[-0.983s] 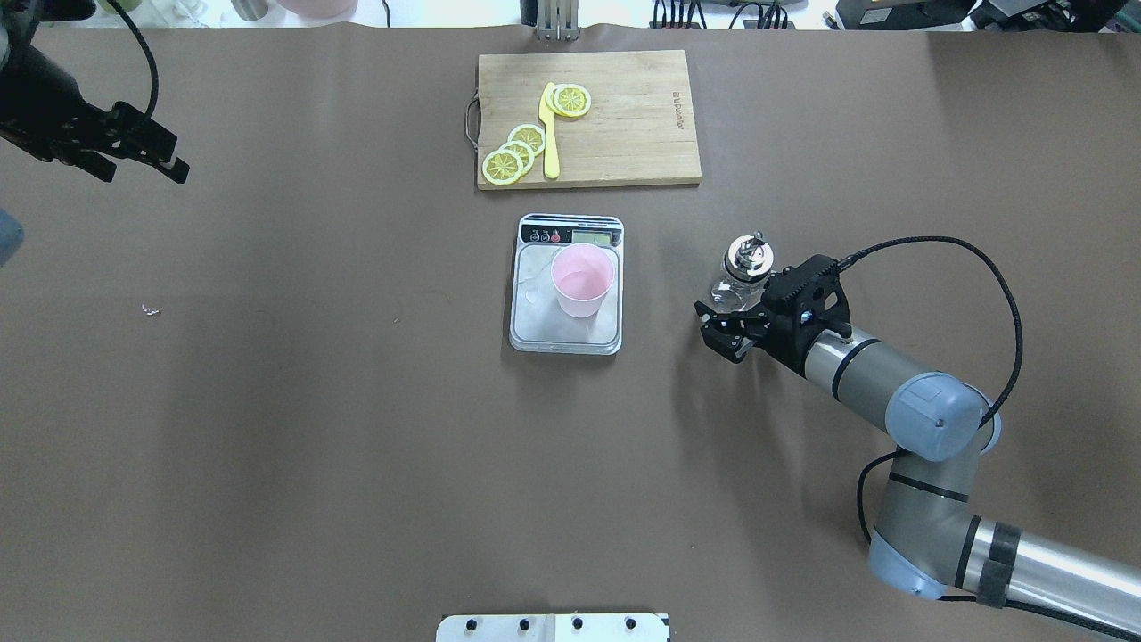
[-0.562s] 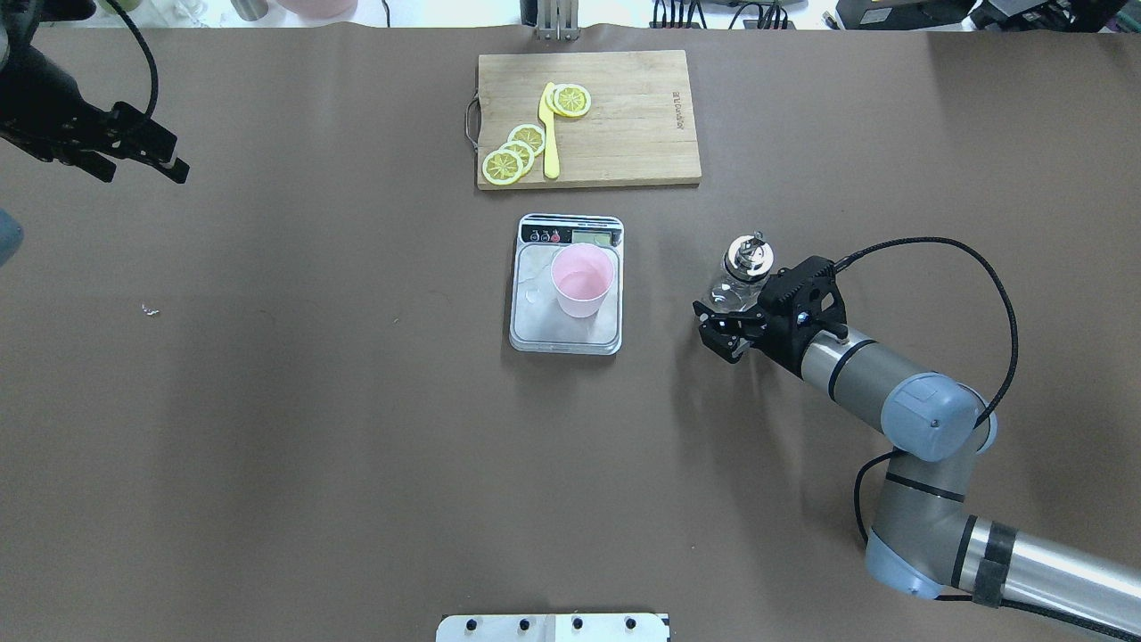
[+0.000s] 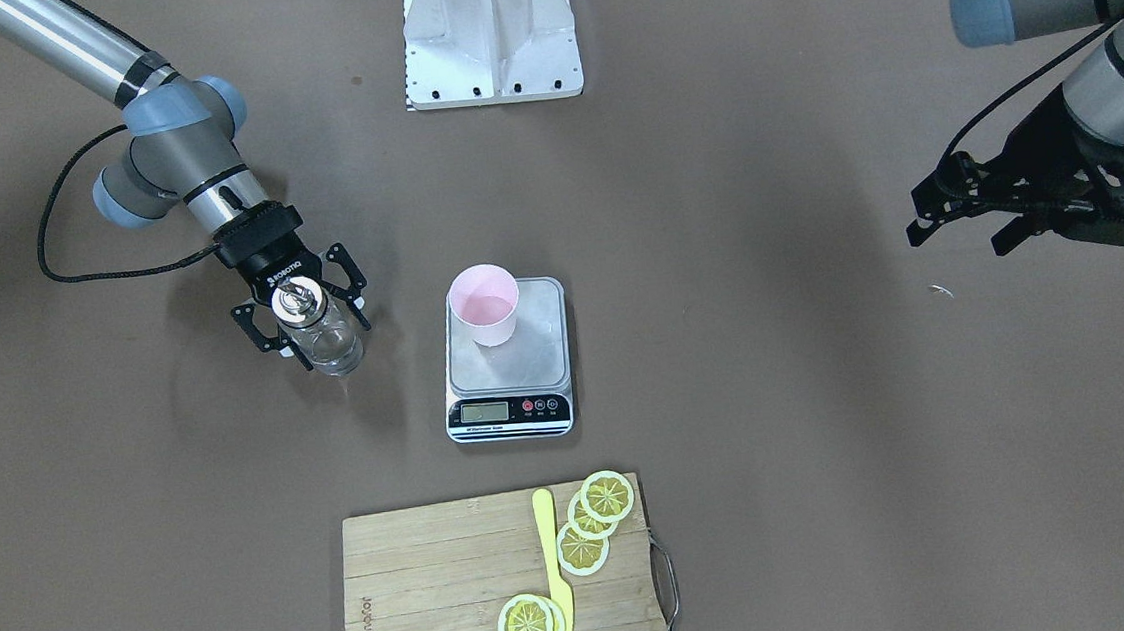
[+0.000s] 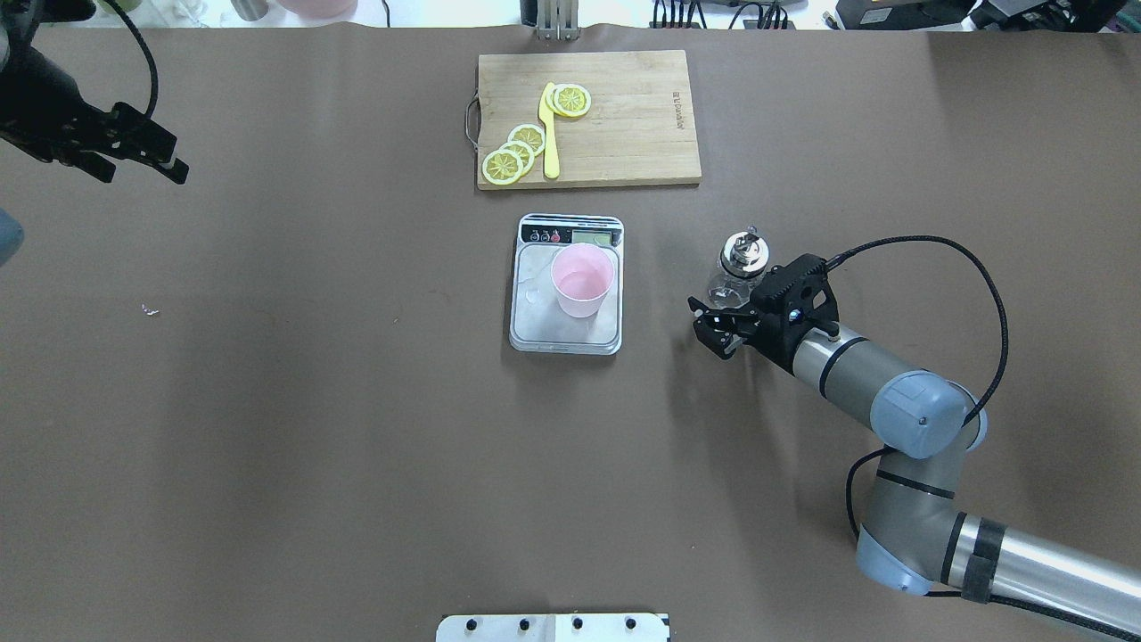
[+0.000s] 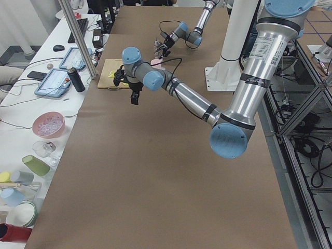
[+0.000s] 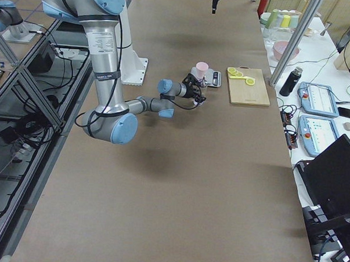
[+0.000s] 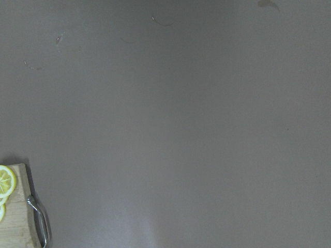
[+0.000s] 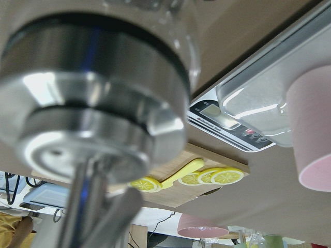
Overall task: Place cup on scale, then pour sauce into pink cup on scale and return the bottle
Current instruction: 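Close the right gripper on the sauce dispenser, then lift the sauce dispenser with the right gripper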
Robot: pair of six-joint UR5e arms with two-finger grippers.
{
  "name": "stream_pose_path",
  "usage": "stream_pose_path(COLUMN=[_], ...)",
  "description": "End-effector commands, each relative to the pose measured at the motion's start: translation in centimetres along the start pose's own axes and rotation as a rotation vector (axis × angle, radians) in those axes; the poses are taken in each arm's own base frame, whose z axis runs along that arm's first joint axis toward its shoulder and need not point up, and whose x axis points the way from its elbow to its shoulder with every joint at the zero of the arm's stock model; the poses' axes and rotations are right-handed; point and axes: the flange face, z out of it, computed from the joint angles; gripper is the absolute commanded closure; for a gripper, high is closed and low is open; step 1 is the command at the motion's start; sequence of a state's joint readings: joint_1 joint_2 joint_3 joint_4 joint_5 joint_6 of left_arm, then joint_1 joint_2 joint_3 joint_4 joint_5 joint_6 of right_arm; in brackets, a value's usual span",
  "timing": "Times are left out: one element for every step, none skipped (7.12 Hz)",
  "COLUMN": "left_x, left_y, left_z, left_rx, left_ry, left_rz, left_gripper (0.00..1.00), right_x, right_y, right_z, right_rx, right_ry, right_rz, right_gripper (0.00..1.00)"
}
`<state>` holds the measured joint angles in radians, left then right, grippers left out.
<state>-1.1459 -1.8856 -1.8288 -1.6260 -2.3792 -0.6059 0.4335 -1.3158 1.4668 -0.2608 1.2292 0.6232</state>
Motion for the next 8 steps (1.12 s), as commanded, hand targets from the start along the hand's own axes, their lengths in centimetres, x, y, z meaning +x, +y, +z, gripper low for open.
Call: stream_pose_path(left_x=[-0.1,-0.2,-0.2,-0.2,-0.2,-0.2,-0.3,-0.2], left_y=[-0.1,-0.1,-0.1,-0.1,-0.1,-0.1,-0.1,-0.1], left_z=[0.0,0.1,0.1,0.1,0.1,0.1,0.1,0.0], left_rx=[0.001,-0.001,-0.001,-0.001,-0.001,0.003,0.001,0.002], left_ry=[0.000,-0.002,-0.002,-0.002,-0.002,-0.007,-0.008,-0.007], left_rz=[0.017,0.021,0.023,0.023,0.023,0.023,0.020,0.023], left_gripper=[0.01,0.01,0.01,0.01,0.01,0.01,0.01,0.01], right_x=[-0.2,-0.1,0.2,0.3,0.9,1.3,1.4,2.4], right_y=[-0.5,-0.6,-0.6,-0.7,-1.5,-2.3,-3.0,-3.3], right_z=[0.2,0.2,0.1,-0.1,-0.4,-0.7,-1.2,-2.1], right_rx=[0.009,0.010,0.013,0.020,0.035,0.049,0.060,0.059], right_ry=[-0.001,0.000,0.000,-0.002,-0.003,0.000,-0.002,0.011], right_rz=[0.000,0.003,0.006,0.012,0.017,0.020,0.024,0.020], right_gripper=[0.33,0.43,0.58,0.72,0.72,0.72,0.72,0.77])
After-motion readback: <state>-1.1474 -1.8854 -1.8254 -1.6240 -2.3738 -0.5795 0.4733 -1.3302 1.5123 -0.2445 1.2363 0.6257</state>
